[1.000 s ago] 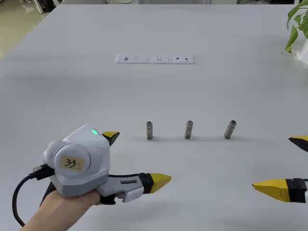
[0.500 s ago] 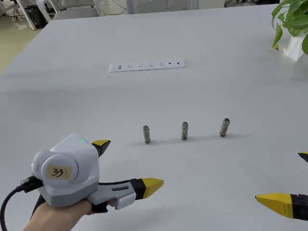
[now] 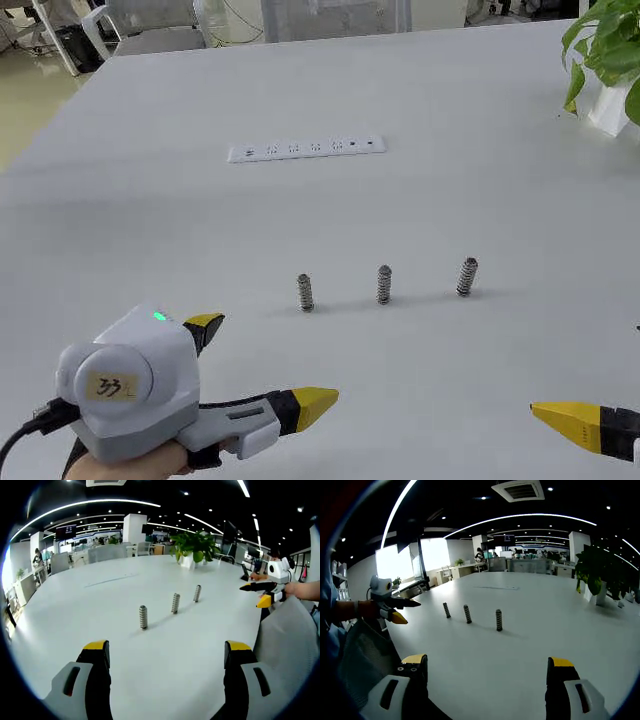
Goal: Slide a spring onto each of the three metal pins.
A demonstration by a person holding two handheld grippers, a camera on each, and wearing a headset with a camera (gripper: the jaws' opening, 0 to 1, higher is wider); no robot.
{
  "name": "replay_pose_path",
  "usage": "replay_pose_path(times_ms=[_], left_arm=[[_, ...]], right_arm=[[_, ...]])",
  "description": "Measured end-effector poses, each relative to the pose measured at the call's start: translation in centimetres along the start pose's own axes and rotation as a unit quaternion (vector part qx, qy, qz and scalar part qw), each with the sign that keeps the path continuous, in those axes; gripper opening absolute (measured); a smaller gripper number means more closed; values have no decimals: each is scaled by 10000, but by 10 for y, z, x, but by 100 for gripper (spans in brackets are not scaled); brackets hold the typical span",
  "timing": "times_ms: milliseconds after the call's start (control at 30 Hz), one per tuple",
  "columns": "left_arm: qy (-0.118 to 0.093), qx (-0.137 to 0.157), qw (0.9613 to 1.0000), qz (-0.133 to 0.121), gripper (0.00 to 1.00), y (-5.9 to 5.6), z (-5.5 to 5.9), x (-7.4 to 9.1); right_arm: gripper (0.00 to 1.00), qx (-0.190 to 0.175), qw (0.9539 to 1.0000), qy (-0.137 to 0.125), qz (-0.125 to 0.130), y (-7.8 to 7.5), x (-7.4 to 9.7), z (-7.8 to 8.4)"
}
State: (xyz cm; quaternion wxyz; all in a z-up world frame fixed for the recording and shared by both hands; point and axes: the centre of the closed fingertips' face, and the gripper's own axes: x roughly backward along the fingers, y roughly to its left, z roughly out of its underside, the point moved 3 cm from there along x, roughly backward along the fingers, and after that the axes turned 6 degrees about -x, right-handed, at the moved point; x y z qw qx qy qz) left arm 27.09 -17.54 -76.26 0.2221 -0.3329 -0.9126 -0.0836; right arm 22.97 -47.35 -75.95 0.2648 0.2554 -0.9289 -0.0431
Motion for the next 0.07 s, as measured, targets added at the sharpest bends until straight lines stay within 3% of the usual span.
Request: replay_pose_path(times_ms=[67], left_arm=[[26,1,10000,8,94,-1,1,0]], right_arm=[[99,-24,10000,-6,-18,0,0,1]])
